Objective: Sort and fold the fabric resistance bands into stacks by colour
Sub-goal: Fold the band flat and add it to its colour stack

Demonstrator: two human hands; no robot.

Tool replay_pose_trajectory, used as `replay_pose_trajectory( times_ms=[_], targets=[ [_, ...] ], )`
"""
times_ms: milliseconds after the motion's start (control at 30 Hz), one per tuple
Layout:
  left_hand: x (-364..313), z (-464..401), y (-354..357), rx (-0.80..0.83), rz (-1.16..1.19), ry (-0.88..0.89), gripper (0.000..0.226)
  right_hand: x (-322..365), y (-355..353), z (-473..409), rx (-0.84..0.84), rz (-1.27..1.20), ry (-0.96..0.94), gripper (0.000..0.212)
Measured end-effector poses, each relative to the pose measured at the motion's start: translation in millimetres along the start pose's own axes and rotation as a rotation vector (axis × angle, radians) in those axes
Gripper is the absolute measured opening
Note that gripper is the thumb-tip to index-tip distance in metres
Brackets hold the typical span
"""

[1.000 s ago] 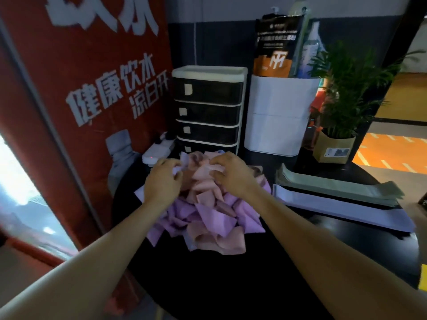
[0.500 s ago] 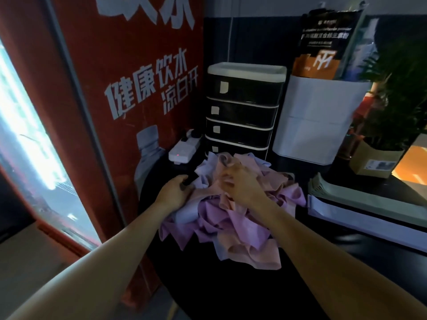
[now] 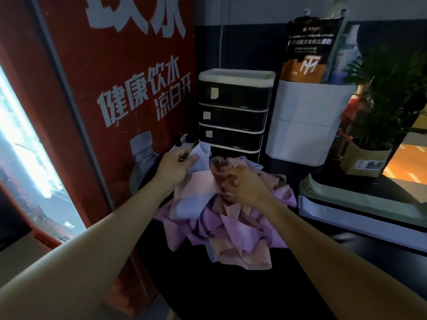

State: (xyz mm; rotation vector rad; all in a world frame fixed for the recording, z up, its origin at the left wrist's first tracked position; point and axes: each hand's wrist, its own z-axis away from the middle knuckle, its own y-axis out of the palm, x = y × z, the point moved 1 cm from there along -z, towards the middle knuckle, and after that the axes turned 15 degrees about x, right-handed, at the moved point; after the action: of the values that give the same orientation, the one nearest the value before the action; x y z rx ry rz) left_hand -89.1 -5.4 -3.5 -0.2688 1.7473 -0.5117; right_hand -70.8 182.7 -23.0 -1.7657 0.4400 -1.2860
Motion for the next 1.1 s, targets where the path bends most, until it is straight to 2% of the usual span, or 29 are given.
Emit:
replay_pose_trajectory(
  times_ms=[100, 333, 433, 500, 700, 800, 933, 1100],
  targets=[
    [-39, -8, 2, -0.013, -0.010, 0.124, 0.008, 1, -20, 7, -0.067, -0.029, -0.002, 0.020],
    [-112, -28, 15, -0.059, 0.119, 0.269, 0.020, 11, -81, 24, -0.258, -0.244, -0.009, 0.032],
    [-134, -34, 27, -0.072, 0.171, 0.328, 0.013, 19, -102, 29, -0.287, -0.323, -0.029, 0.033],
    [-144, -33, 36, -0.060, 0.227, 0.348, 0.007, 23, -110, 32, -0.304, -0.311, -0.058, 0.026],
    [-149, -29, 44, -0.035, 0.222, 0.341, 0.005, 12, -126, 45, -0.414, -0.157, 0.005, 0.028],
    [-144, -27, 43, -0.060, 0.281, 0.274, 0.002, 9, -129, 50, -0.416, -0.152, 0.012, 0.025],
    [-133, -27, 42, -0.055, 0.299, 0.184, 0.013, 8, -129, 54, -0.406, -0.301, 0.003, 0.017],
    [-120, -24, 42, -0.021, 0.270, 0.112, 0.019, 9, -132, 63, -0.417, -0.492, -0.001, 0.017]
  ],
)
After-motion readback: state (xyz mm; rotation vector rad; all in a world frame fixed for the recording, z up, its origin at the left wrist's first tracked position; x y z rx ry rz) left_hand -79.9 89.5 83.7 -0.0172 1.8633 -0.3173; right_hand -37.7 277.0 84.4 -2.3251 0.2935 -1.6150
